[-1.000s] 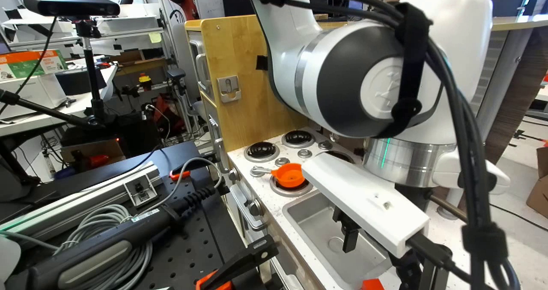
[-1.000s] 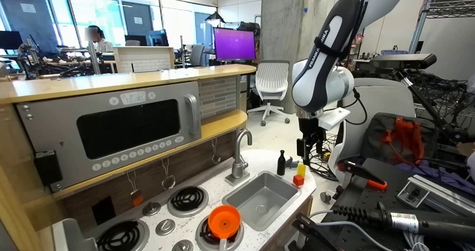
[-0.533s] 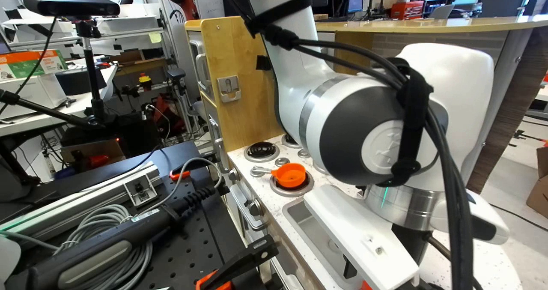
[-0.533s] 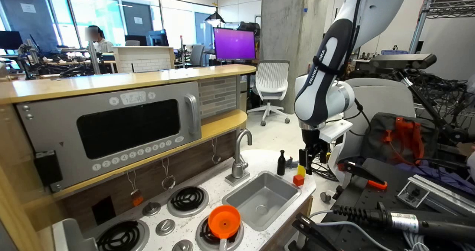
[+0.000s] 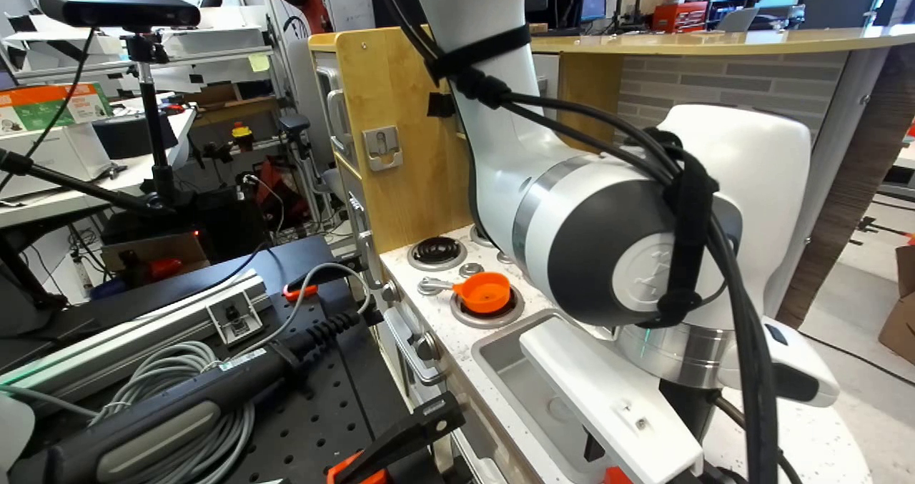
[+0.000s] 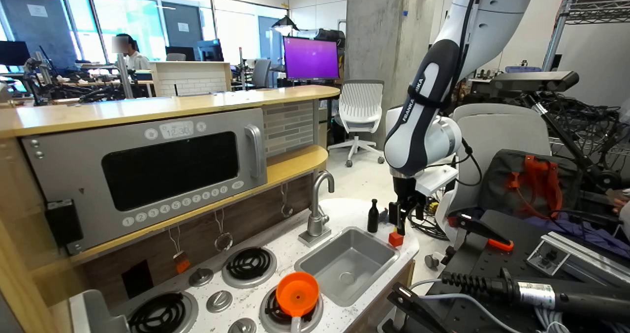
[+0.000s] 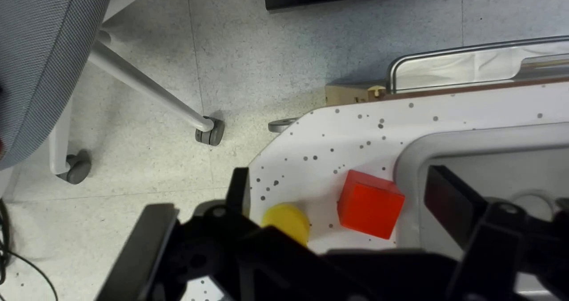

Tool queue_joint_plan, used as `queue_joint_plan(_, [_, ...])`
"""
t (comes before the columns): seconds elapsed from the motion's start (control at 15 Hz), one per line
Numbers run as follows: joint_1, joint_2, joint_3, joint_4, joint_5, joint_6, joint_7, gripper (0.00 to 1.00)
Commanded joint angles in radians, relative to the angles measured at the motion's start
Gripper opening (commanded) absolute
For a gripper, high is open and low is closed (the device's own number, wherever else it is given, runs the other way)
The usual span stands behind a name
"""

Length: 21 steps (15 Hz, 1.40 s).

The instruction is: Pick up the orange object and put it in the pot

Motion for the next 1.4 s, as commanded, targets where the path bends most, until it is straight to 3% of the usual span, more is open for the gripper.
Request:
queue_joint_plan(0.0, [-0.003,0.061,0.018,0.06,0.009,0.016,0.009,1.0])
queue_joint_plan(0.87, [0.039,0.168,0.008,0.169,-0.013,0.0,0.009,0.98])
queue_joint_plan(0.93, [0.039,0.169,0.009,0.173,-0.014,-0.002,0.007,0.74])
queue_joint_plan(1.07, [0.042,0.165,0.011,0.172,-0.017,-0.002,0.002,0.69])
queue_joint_plan(1.33, [0.046,0.158,0.017,0.16,-0.029,-0.003,-0.008,0.37])
